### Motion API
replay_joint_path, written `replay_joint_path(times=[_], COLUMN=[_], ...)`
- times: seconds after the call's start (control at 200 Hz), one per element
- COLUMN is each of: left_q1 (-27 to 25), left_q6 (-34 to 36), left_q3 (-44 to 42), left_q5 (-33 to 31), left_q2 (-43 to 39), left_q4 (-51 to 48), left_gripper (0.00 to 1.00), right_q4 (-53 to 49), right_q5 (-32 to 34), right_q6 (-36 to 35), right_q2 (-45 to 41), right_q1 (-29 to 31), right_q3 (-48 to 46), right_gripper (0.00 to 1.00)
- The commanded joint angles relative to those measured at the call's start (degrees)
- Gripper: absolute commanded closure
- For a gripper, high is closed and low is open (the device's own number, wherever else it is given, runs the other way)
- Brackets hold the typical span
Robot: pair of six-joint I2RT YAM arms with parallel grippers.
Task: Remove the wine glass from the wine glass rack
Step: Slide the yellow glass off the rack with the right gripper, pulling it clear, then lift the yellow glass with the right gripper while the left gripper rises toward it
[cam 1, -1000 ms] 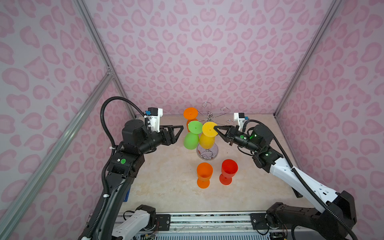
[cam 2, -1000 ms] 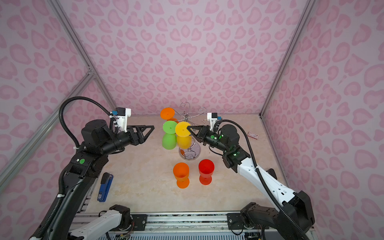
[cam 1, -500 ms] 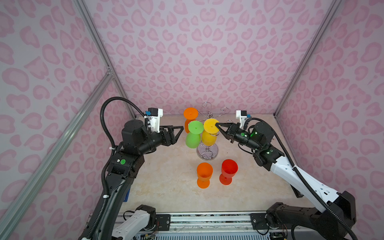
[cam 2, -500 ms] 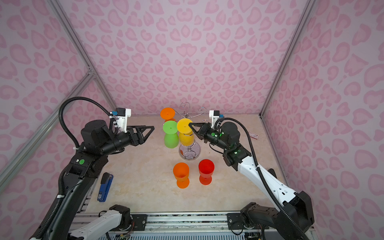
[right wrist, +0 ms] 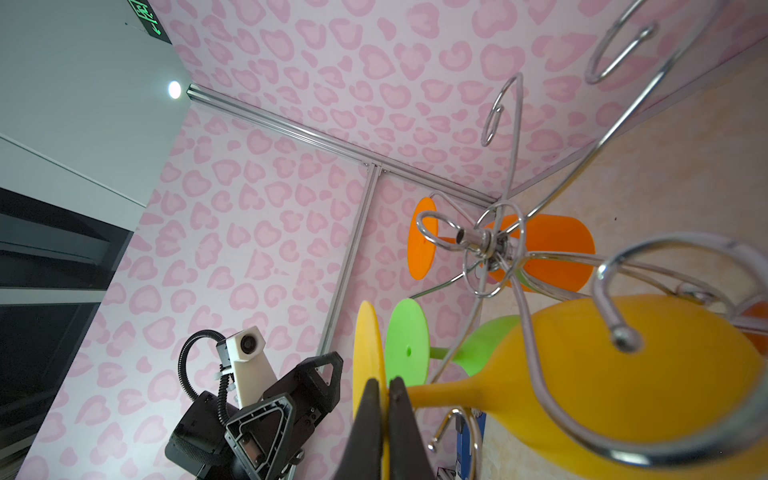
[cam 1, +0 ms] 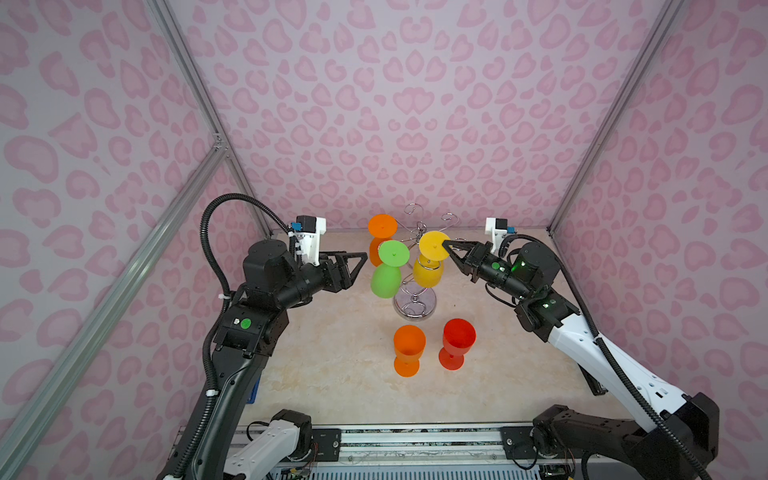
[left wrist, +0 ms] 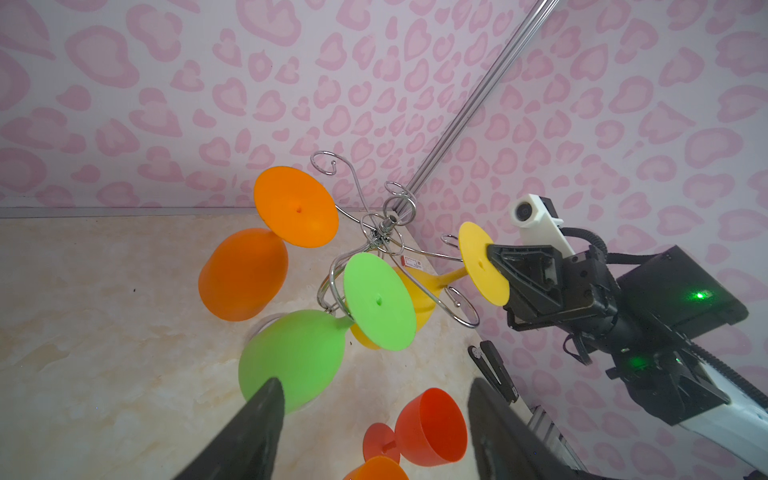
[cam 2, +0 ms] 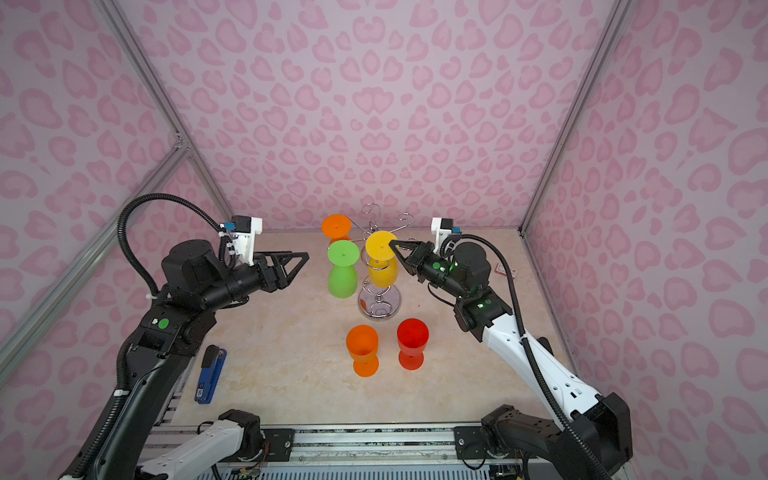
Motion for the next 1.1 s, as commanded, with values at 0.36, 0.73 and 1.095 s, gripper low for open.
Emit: replay_joint_path(times=[0.36, 0.73, 1.095], left_q1=[0.03, 0.03, -0.02], left_q6=[0.88, 0.75, -3.88], left_q3=[0.47, 1.08, -0.74], left_q5=[0.27, 1.15, 12.18], left_q2=[-0.26, -0.43, -0.02], left_q4=[0.05, 0.48, 14.90], left_gripper=[0.28, 0.28, 0.28], right_q4=[-3.25, -21.97, 4.73], right_q5=[-0.63, -4.83, -11.00], right_q6=[-0.26, -6.52, -1.06], right_q2=[-10.68, -26.78, -27.83], right_q1=[-6.88, -23.92, -29.15], right_q3=[-8.00, -4.43, 0.25], right_gripper=[1.00, 1.00, 1.00])
